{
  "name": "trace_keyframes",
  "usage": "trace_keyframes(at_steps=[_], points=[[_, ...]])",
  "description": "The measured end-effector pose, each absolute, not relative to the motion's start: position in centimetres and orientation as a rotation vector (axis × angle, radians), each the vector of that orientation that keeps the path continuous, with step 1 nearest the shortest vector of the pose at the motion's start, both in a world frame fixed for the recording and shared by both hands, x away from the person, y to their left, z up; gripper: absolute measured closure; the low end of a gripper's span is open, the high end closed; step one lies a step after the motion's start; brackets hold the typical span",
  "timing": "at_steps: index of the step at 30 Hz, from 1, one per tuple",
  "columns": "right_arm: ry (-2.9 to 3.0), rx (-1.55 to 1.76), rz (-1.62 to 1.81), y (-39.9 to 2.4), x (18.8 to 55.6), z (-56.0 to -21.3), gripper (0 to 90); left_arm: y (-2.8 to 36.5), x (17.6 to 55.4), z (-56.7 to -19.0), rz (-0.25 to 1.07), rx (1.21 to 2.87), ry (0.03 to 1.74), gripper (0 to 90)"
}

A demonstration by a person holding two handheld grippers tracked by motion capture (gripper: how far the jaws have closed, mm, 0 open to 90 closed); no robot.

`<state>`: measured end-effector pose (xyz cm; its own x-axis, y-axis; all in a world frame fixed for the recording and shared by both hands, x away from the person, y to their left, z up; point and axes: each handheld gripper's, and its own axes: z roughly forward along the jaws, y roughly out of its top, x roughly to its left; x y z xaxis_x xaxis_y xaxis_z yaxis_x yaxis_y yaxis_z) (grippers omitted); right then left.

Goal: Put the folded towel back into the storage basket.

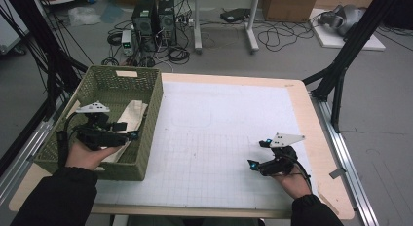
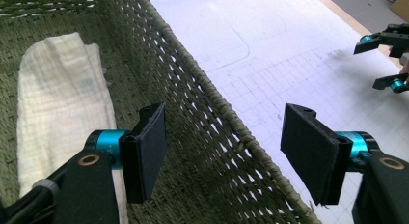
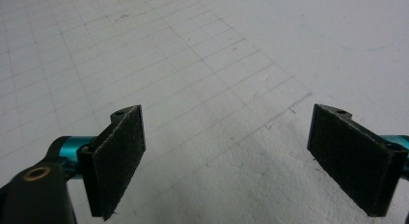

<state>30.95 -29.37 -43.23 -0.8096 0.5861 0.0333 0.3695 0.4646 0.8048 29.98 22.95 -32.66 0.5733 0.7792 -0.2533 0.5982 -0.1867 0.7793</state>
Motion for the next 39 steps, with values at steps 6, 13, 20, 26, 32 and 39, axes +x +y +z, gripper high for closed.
trace_keyframes(at_steps=[6, 13, 20, 26, 32, 39], points=[[2.462, 0.82, 1.268, -29.4, 30.9, -43.2, 12.5, 22.6, 29.9, -32.7, 0.24, 1.884, 1.108, 33.4], [2.463, 0.821, 1.268, -29.4, 30.9, -43.2, 12.5, 22.2, 29.7, -32.5, 0.23, 1.878, 1.084, 33.2], [2.462, 0.822, 1.269, -29.4, 30.9, -43.2, 12.5, 21.4, 29.3, -32.3, 0.221, 1.883, 1.058, 33.2], [2.463, 0.824, 1.271, -29.4, 30.9, -43.2, 12.4, 20.7, 29.0, -32.2, 0.218, 1.889, 1.041, 33.1], [2.461, 0.82, 1.27, -29.4, 30.9, -43.2, 12.4, 20.1, 28.8, -32.3, 0.213, 1.888, 1.033, 32.8], [2.462, 0.822, 1.271, -29.4, 30.9, -43.1, 12.4, 19.4, 28.7, -32.4, 0.202, 1.893, 1.015, 32.7]])
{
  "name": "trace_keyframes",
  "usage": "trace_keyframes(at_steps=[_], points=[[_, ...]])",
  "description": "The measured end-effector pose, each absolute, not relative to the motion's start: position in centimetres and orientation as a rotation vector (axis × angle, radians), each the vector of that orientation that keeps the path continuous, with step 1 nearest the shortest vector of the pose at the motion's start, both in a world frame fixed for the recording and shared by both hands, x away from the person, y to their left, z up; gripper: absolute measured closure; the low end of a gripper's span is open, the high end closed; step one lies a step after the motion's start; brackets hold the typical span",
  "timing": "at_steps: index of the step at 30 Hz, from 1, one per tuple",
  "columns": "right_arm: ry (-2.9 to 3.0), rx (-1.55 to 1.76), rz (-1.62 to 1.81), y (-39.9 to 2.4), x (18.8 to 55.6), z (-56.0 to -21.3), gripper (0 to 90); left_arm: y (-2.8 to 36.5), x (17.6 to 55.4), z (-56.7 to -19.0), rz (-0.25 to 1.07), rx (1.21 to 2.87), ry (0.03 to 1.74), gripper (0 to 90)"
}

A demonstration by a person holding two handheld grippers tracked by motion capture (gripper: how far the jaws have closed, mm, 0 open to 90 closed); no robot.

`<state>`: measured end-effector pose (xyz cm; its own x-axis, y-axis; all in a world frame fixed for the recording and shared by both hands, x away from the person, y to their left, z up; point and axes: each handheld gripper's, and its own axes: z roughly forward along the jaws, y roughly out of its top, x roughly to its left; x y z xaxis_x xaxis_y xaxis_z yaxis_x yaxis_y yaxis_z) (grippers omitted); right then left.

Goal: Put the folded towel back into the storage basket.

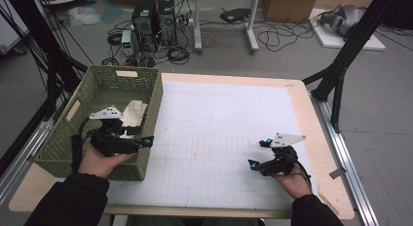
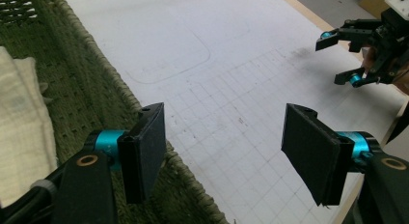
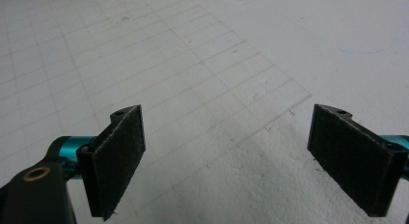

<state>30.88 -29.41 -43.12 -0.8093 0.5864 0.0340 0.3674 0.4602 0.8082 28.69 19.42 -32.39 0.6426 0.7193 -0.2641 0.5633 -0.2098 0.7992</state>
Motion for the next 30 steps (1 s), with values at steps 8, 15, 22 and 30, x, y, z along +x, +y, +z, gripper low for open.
trace_keyframes(at_steps=[8, 15, 22, 30], points=[[2.463, 0.824, 1.272, -29.4, 30.9, -43.1, 12.4, 18.6, 28.5, -32.4, 0.199, 1.895, 0.998, 32.6], [2.46, 0.818, 1.273, -29.4, 30.9, -43.1, 12.4, 17.9, 28.4, -32.5, 0.188, 1.899, 0.986, 32.6], [2.458, 0.819, 1.275, -29.4, 30.9, -43.1, 12.3, 17.4, 28.2, -32.6, 0.183, 1.904, 0.976, 32.5], [2.454, 0.805, 1.288, -29.3, 30.7, -42.9, 12.2, 16.7, 28.1, -33.0, 0.175, 1.915, 0.964, 32.2]])
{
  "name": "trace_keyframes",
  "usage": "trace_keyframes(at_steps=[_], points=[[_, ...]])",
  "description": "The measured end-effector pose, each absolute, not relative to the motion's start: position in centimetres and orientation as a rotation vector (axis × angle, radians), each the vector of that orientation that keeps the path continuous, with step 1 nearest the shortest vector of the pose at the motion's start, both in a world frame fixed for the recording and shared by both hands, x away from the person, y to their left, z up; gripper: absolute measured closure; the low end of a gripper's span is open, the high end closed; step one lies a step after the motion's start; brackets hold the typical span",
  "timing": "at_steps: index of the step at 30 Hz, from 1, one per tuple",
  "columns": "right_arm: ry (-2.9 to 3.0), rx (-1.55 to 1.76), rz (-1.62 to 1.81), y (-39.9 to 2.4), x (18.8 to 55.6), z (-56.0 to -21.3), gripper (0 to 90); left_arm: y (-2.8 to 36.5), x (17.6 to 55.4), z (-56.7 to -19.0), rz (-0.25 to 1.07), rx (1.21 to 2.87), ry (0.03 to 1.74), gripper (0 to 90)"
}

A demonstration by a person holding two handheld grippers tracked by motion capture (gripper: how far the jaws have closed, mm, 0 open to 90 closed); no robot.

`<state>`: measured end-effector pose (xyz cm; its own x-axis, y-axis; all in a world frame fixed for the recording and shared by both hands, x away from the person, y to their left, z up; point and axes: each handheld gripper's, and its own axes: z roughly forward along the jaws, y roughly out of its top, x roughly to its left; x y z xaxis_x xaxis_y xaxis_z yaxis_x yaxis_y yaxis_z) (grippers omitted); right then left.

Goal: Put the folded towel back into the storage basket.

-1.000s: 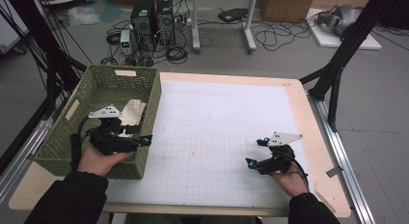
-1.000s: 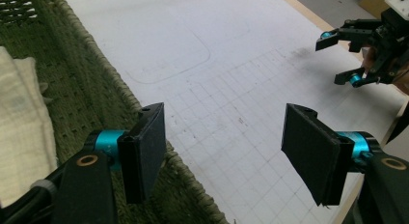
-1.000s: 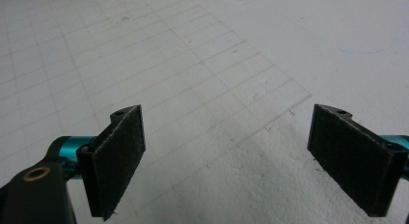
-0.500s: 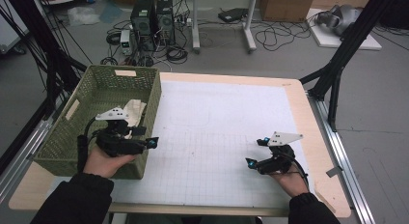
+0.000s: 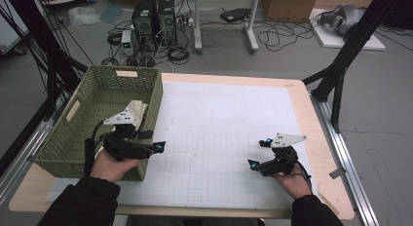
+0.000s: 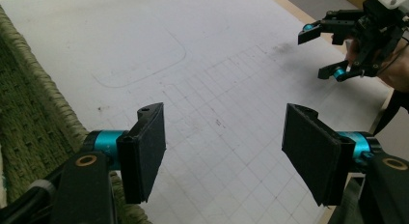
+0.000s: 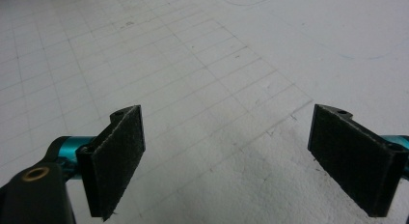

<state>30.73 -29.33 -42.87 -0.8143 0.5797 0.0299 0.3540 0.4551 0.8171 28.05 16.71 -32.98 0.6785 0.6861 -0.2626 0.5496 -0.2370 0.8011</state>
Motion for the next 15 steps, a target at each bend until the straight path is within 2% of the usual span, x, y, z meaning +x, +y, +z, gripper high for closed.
trace_keyframes(at_steps=[15], points=[[2.45, 0.808, 1.29, -29.4, 30.6, -42.8, 12.2, 15.1, 27.2, -33.5, 0.168, 1.928, 0.93, 32.1]])
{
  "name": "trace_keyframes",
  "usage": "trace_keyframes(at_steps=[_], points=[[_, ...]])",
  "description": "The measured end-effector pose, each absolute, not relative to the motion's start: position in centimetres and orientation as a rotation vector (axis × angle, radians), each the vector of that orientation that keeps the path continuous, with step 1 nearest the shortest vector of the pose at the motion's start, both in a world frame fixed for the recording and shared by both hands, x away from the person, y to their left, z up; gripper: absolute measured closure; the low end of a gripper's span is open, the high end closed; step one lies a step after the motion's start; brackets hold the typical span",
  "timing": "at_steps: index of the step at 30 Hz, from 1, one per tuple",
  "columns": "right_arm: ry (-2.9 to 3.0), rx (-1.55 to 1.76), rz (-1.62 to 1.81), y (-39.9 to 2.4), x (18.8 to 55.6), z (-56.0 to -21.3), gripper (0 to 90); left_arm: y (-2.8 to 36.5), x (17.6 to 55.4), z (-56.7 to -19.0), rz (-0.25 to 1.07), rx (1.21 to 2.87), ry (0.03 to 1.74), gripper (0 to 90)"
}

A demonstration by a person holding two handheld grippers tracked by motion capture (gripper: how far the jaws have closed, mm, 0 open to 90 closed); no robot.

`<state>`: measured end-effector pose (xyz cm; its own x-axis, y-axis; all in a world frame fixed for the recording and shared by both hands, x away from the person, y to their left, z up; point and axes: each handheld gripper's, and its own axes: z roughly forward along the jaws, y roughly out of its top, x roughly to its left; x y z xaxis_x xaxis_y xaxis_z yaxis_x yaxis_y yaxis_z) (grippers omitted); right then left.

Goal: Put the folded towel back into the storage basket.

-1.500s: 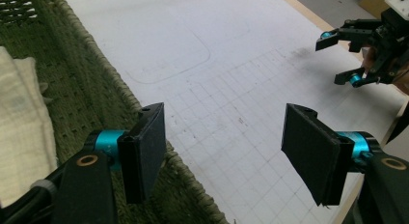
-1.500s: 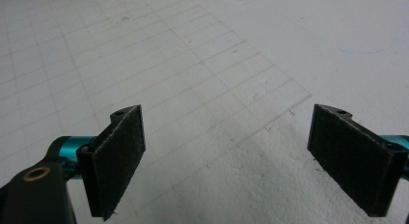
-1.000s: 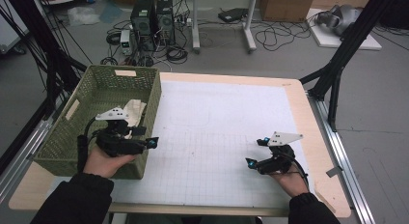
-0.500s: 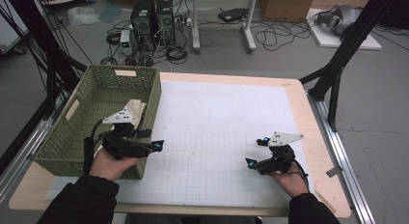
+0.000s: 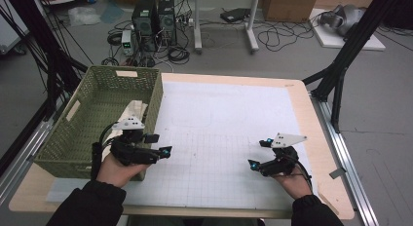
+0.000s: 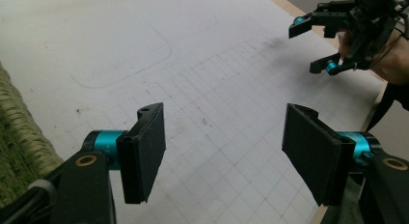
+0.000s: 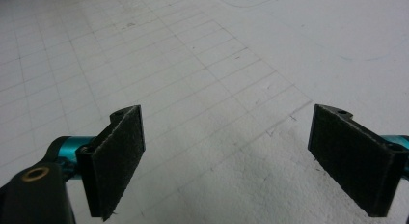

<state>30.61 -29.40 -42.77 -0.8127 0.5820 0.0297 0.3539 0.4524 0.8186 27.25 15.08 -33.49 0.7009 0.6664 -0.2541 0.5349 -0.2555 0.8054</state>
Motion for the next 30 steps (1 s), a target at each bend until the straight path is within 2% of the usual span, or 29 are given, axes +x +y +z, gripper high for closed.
trace_keyframes(at_steps=[30], points=[[2.449, 0.805, 1.293, -29.4, 30.5, -42.7, 12.1, 13.3, 26.1, -34.2, 0.156, 1.941, 0.895, 32.0]])
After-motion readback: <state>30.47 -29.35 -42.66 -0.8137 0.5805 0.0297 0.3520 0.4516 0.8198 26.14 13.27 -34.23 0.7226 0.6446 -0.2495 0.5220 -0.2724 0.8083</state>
